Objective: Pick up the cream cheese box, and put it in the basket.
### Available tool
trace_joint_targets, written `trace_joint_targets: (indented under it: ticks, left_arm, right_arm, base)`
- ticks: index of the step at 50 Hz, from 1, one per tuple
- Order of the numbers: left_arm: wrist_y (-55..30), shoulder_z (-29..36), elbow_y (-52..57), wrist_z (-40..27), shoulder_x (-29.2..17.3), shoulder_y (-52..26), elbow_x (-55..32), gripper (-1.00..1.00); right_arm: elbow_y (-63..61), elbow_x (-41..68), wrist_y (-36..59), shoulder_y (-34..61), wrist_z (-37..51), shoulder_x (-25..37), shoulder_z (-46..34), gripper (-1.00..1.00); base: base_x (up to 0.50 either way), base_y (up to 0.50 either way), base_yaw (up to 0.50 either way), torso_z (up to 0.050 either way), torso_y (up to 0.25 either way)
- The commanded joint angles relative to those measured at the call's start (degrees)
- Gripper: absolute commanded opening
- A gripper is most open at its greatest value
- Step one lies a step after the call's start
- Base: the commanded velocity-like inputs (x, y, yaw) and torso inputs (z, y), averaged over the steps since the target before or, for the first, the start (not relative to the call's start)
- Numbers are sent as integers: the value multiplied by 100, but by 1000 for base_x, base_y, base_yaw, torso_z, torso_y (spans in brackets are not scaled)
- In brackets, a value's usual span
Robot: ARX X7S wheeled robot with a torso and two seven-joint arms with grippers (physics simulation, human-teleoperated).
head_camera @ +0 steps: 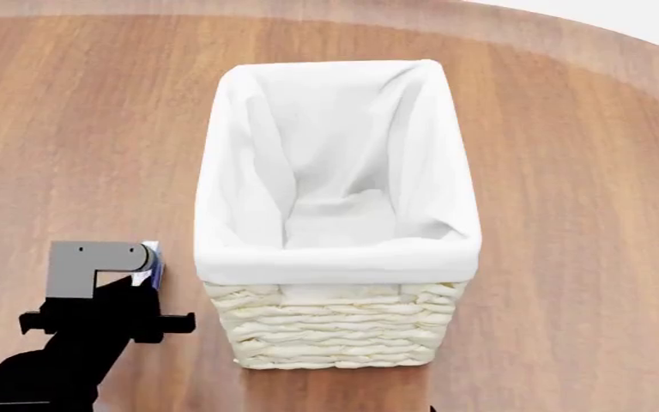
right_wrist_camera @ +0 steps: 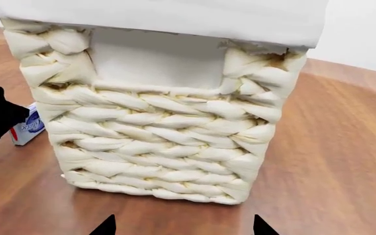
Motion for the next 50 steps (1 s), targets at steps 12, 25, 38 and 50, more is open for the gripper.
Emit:
trace_joint_targets:
  ticks: [12, 25, 38, 50]
  left_arm:
    - [-465, 309, 9, 361, -132, -1242, -133, -100]
    - [-5273, 2504, 4301, 2081, 195, -2713, 1120, -100]
    - [-6456, 4075, 5163, 2317, 64, -3130, 601, -100]
    - [-6847, 4809, 5458, 2532, 144, -3329, 390, -100]
  right_arm:
    - [41, -18, -6, 16, -43, -46, 45, 100]
    - [-28, 78, 22, 39, -28, -2, 63, 100]
    - [-115, 108, 28, 3, 7, 37, 24, 100]
    - [-149, 107, 35, -19, 29, 60, -43, 100]
  base:
    - [0, 0, 0, 0, 0]
    - [0, 0, 0, 0, 0]
    - [0, 0, 0, 0, 0]
    - [0, 0, 0, 0, 0]
